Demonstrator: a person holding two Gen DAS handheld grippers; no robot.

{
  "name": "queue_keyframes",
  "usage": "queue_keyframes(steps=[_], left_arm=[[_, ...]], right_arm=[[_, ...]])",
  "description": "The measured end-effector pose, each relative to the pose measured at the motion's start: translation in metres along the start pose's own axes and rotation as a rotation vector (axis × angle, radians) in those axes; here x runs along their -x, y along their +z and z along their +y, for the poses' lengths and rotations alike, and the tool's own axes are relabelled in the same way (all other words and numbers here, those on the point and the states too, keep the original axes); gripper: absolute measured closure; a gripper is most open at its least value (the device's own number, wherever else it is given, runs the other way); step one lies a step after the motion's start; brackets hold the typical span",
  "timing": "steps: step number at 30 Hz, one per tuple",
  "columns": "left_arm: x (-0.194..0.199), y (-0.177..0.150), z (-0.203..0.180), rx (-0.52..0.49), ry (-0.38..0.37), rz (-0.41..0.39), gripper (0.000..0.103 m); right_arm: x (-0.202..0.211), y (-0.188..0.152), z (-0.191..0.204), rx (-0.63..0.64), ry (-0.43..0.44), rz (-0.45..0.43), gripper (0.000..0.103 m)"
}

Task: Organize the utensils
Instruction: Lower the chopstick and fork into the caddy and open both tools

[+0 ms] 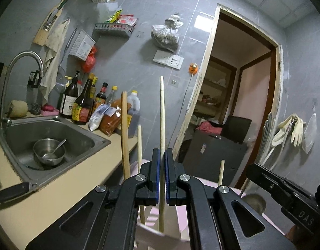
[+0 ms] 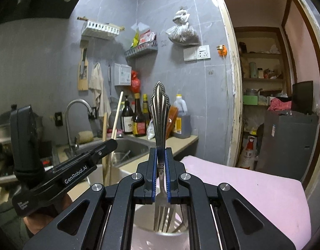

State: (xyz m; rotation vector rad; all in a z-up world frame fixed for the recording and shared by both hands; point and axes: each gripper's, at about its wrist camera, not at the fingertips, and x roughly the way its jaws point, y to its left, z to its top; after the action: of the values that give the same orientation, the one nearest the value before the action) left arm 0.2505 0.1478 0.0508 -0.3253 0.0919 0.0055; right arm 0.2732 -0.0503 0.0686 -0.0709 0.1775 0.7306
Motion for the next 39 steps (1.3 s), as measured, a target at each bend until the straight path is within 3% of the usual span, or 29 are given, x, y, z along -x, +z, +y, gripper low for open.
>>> queue_keyframes(steps=[14,22,26,29,34,36,39], left_arm=[[0.007,-0.009,0.000,0.024,-0.018,0.186,0.100],[0.021,-0.005,-0.006,-0.005,-0.026,0.198,0.094],[0.031,0.000,-0.012,-0.012,-0.033,0.172,0.076],[0.038,0.005,-0.020,-0.021,-0.038,0.152,0.063],[0.049,0.012,-0.036,-0.036,-0.035,0.113,0.042],[0.051,0.014,-0.043,-0.049,-0.035,0.104,0.026],[0.057,0.015,-0.056,-0.069,-0.045,0.080,0.010]], right_arm=[[0.000,-0.014,0.003,0.027,-0.001,0.053,0.095],[0.008,-0.010,0.004,0.017,0.013,0.027,0.094],[0.021,-0.006,0.000,-0.004,0.002,-0.010,0.078],[0.033,-0.002,-0.005,-0.019,-0.021,-0.033,0.075],[0.064,0.004,-0.021,-0.048,-0.084,-0.095,0.059],[0.079,0.007,-0.030,-0.065,-0.111,-0.123,0.047],[0.102,0.009,-0.041,-0.072,-0.151,-0.158,0.029]])
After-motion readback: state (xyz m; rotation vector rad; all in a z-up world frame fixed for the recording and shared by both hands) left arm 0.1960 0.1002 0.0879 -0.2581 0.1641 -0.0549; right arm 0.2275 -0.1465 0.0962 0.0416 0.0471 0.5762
